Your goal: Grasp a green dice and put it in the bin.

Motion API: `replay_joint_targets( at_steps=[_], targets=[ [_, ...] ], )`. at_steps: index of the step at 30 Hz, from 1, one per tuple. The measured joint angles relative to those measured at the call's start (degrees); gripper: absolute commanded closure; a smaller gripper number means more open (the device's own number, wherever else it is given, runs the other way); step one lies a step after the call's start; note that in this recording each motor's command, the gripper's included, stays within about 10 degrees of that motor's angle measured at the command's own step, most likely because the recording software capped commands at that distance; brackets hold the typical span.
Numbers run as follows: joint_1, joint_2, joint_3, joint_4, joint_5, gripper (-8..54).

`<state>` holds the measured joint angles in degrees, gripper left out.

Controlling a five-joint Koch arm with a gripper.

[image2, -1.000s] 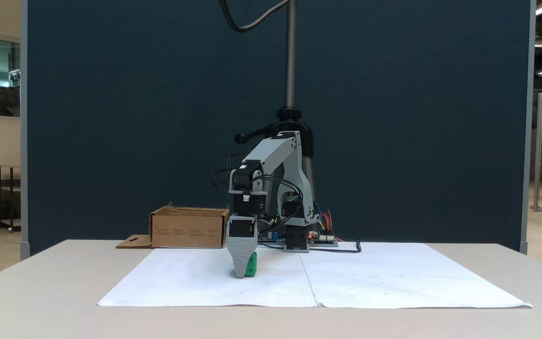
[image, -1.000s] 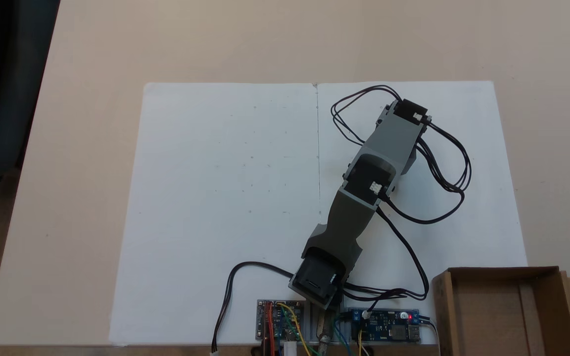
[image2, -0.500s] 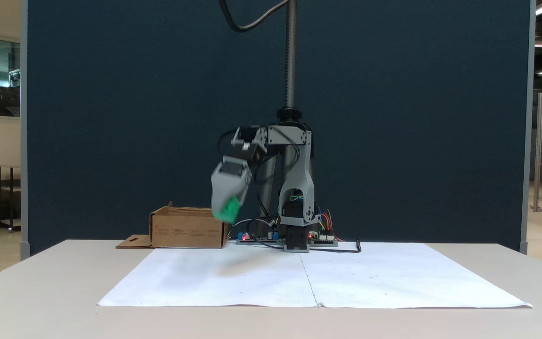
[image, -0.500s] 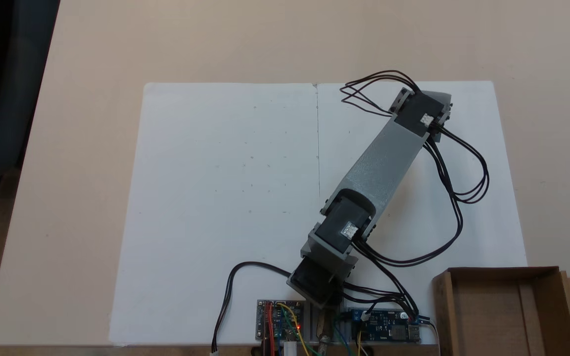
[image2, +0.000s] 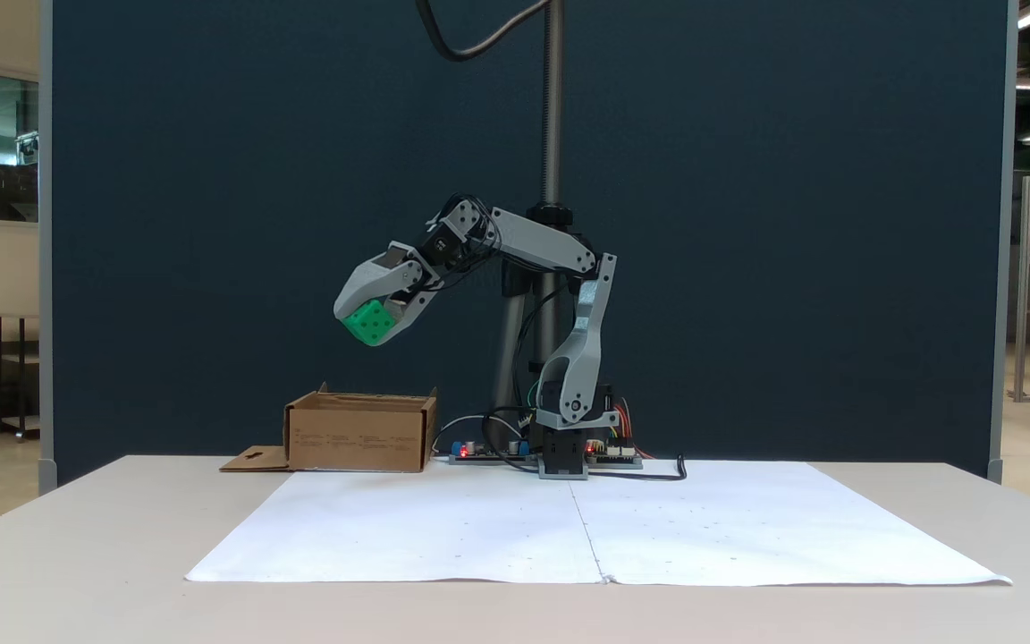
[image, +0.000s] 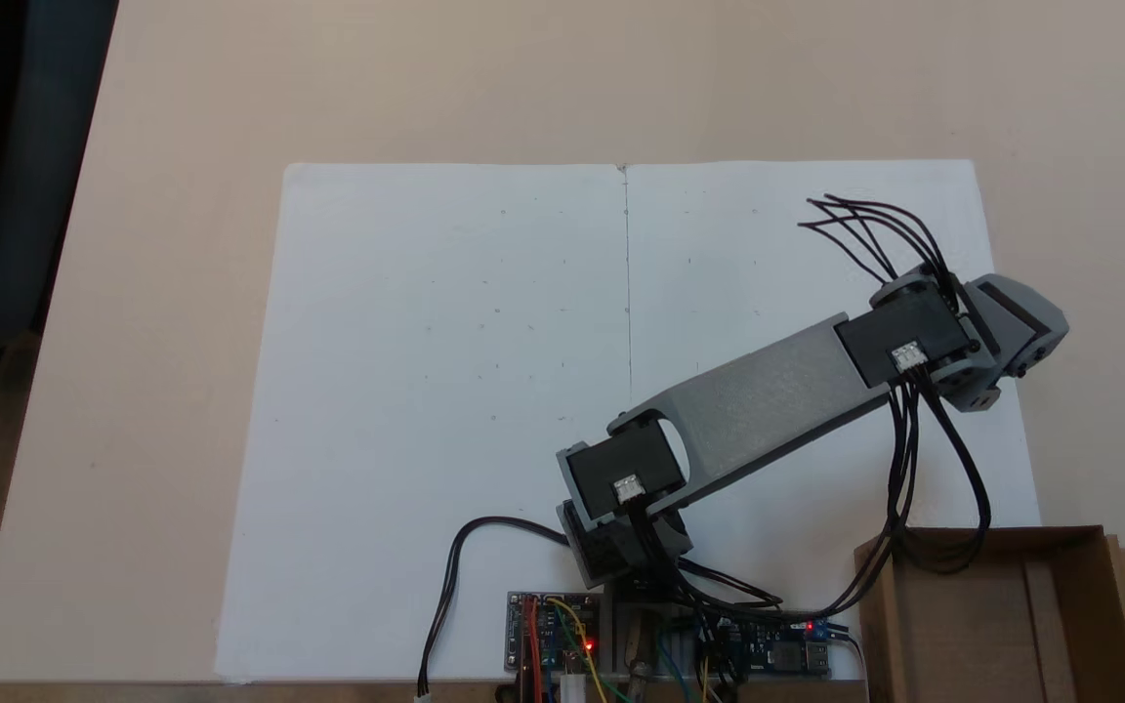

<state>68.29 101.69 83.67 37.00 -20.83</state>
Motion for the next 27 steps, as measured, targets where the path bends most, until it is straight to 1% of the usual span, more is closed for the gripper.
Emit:
replay_joint_targets(
  at_steps=[2, 5, 11, 17, 25, 26, 27],
  targets=[
    [7.65, -2.46, -1.76, 0.0, 0.0, 33.9],
    [15.82, -9.67, -5.27, 0.0, 0.0, 33.9],
    [24.17, -14.94, -5.98, 0.0, 0.0, 33.9],
    [31.99, -18.81, -6.15, 4.66, 0.0, 33.9],
    [33.31, -24.35, -6.15, 8.88, 0.0, 33.9],
    [33.22, -24.43, -6.15, 8.96, 0.0, 26.4],
    [33.05, -24.87, -6.15, 8.96, 0.0, 13.7]
  ],
)
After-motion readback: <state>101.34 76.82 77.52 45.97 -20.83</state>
